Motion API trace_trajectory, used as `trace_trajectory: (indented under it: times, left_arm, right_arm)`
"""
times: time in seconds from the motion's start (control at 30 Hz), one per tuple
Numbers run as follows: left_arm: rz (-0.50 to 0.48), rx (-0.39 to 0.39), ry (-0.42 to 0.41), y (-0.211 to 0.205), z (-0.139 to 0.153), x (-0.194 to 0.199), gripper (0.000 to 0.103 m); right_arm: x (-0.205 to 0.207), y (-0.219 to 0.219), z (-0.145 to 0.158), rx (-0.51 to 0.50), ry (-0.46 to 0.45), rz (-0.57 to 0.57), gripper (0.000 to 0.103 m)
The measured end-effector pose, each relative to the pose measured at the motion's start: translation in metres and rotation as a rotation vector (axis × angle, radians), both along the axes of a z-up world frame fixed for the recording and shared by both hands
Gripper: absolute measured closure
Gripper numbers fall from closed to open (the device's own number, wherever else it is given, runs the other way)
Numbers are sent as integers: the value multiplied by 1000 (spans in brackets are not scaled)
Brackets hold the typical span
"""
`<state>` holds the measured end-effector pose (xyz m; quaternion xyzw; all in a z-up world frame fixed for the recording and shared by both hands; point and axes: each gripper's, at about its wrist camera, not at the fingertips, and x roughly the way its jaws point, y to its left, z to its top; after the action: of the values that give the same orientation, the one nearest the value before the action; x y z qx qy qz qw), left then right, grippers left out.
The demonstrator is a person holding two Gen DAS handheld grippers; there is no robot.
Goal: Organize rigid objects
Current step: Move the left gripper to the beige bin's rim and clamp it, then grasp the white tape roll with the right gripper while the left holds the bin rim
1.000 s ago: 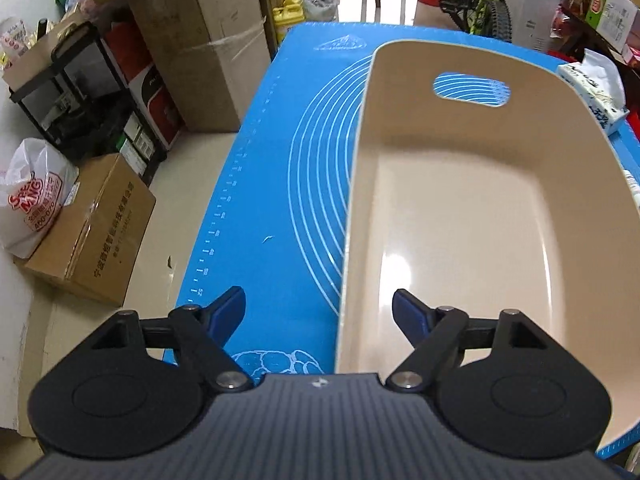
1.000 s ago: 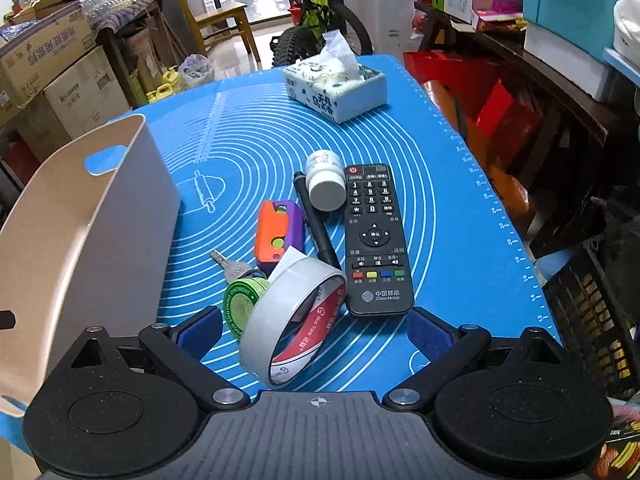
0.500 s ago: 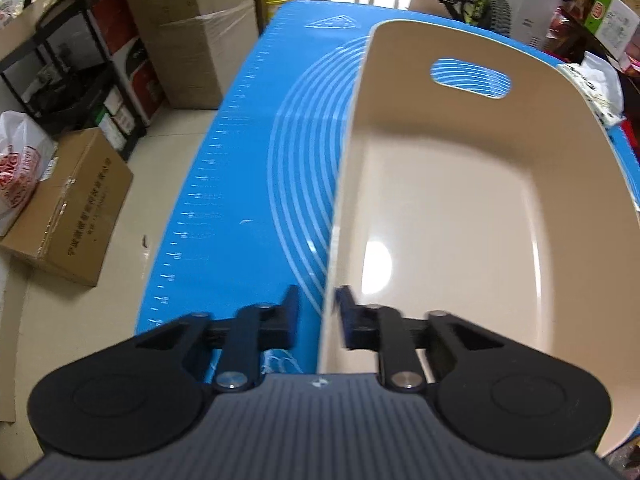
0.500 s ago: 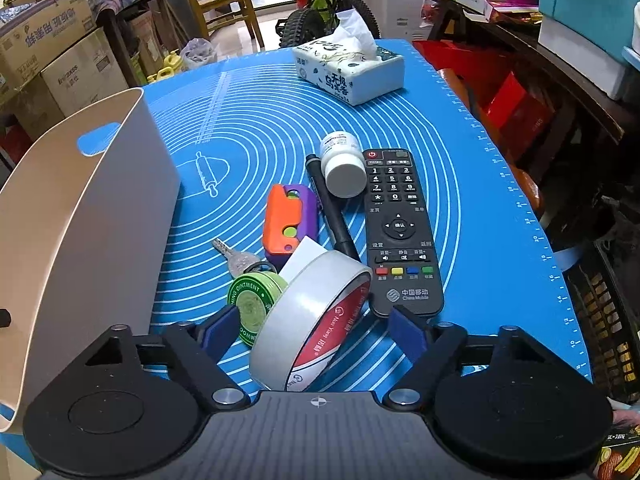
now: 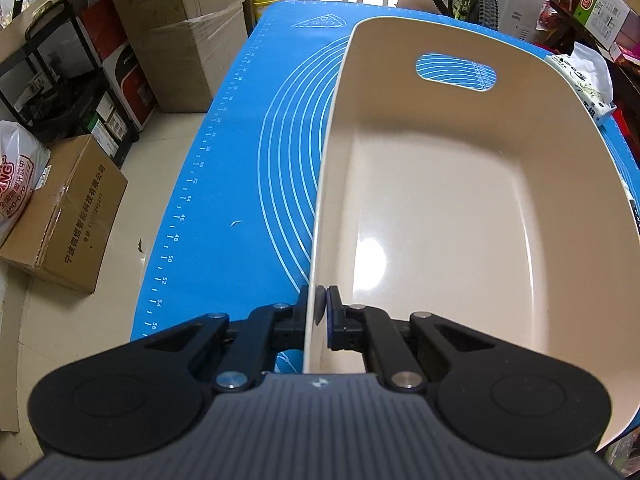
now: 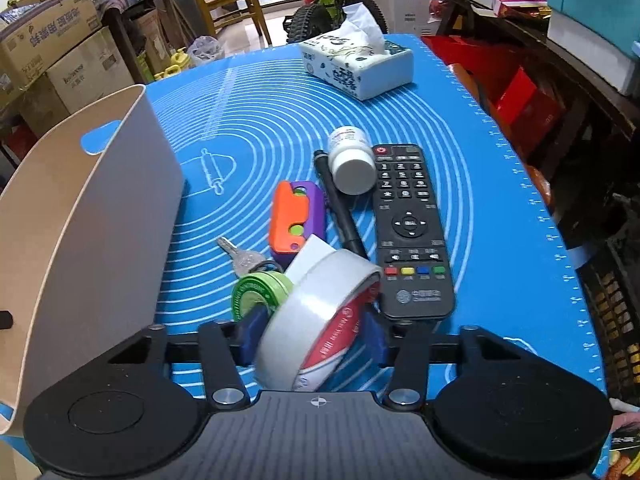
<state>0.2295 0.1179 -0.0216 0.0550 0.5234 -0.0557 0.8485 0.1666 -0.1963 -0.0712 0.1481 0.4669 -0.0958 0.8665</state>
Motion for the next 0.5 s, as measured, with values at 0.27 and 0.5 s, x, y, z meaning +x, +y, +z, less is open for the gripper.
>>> trace_trajectory:
  times: [0.27,0.5]
  left_arm:
    - [0,-2,0,0,0,0,95]
    - [-6,0,1,0,-1,0,95]
  right_arm:
    - [-2,0,6,58,-40,16,74]
    - [-8,-3,25,88,-107,12,75]
